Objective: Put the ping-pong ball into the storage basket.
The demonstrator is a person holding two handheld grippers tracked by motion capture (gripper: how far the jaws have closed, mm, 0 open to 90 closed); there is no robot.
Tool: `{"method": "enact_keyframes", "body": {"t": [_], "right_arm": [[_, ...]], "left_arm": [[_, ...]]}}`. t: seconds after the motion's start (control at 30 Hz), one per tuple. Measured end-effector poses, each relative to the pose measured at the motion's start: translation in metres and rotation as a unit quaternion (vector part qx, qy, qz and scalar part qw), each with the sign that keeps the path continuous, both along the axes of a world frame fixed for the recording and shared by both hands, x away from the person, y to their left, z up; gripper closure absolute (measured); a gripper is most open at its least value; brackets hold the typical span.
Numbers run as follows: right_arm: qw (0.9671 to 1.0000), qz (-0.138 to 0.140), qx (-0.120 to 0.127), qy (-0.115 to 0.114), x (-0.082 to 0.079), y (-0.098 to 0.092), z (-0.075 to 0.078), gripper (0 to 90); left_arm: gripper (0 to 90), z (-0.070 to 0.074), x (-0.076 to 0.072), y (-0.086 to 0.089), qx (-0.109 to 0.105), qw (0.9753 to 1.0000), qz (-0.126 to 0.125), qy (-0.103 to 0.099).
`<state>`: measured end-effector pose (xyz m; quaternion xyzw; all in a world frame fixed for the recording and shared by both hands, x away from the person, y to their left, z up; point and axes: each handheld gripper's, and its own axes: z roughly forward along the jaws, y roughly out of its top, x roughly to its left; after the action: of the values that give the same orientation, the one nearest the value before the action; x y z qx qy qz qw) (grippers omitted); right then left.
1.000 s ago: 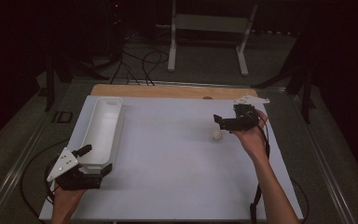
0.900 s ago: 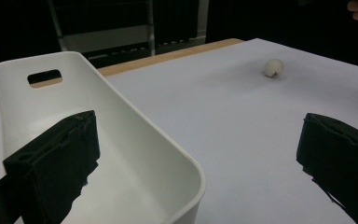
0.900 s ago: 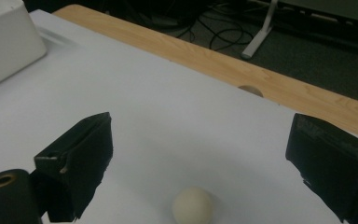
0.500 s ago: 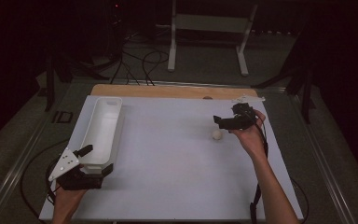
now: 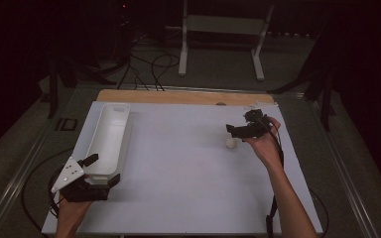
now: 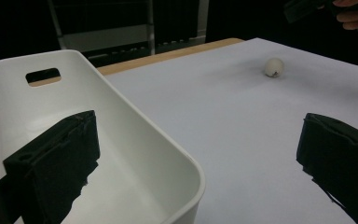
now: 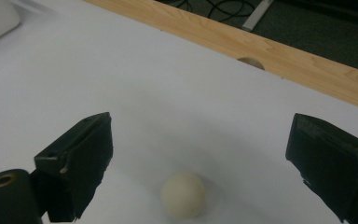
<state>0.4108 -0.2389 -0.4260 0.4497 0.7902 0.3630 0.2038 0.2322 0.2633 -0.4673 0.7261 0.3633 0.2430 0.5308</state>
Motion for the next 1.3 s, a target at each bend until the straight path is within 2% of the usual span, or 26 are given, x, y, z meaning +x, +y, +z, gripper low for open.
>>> {"method": "enact_keyframes", "body": {"t": [0.73, 1.3], "right_arm": [[0.9984, 0.003, -0.038, 0.042, 0.006, 0.005, -0.015, 6.9], [0.9967, 0.006, -0.046, 0.067, 0.010, 0.006, -0.022, 6.9]], "left_arm": [[0.0, 0.000, 0.000, 0.000, 0.000, 1.0000, 0.001, 0.000], [0.0, 0.000, 0.000, 0.001, -0.002, 1.0000, 0.001, 0.001]]}}
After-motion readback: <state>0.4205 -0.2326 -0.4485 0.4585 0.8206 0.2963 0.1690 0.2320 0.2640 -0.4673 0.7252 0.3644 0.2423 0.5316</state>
